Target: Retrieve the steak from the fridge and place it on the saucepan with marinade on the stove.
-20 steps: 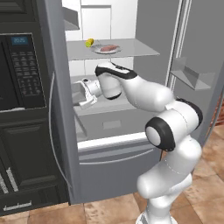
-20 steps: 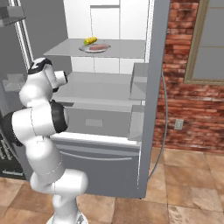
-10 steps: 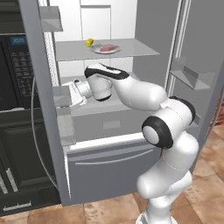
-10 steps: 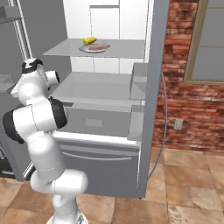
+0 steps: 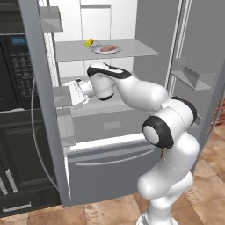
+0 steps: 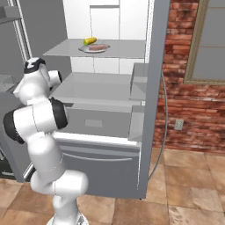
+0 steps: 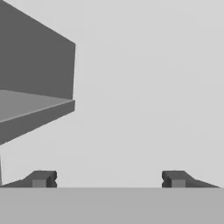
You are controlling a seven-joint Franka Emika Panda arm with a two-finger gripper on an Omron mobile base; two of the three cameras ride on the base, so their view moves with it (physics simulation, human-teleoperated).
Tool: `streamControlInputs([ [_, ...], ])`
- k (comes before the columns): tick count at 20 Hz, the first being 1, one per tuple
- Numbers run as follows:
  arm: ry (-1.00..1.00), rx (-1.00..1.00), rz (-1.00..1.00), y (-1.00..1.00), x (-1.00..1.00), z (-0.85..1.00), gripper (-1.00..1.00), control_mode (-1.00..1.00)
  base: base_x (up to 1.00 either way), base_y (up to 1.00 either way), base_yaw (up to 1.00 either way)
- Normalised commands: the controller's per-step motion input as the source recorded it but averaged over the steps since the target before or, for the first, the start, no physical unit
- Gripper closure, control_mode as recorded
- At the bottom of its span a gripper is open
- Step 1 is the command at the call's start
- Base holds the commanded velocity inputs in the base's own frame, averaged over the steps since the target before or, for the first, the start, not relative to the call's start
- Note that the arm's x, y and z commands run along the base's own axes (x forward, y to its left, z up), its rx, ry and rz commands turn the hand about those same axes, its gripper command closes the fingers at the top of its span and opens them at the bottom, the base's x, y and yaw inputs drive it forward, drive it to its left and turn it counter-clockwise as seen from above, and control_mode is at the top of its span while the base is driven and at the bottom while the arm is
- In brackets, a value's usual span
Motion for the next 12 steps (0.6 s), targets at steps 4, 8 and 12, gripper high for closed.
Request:
streamControlInputs([
  [4,0.00,0.00,-0.08,-0.48,-0.18,0.05,-1.00,-1.00,0.00,0.00,0.00],
  [8,0.00,-0.01,-0.17,-0.47,-0.19,0.10,-1.00,-1.00,0.00,0.00,0.00],
  [12,0.04,-0.03,-0.22,-0.35,-0.17,0.21,-1.00,-1.00,0.00,0.00,0.00],
])
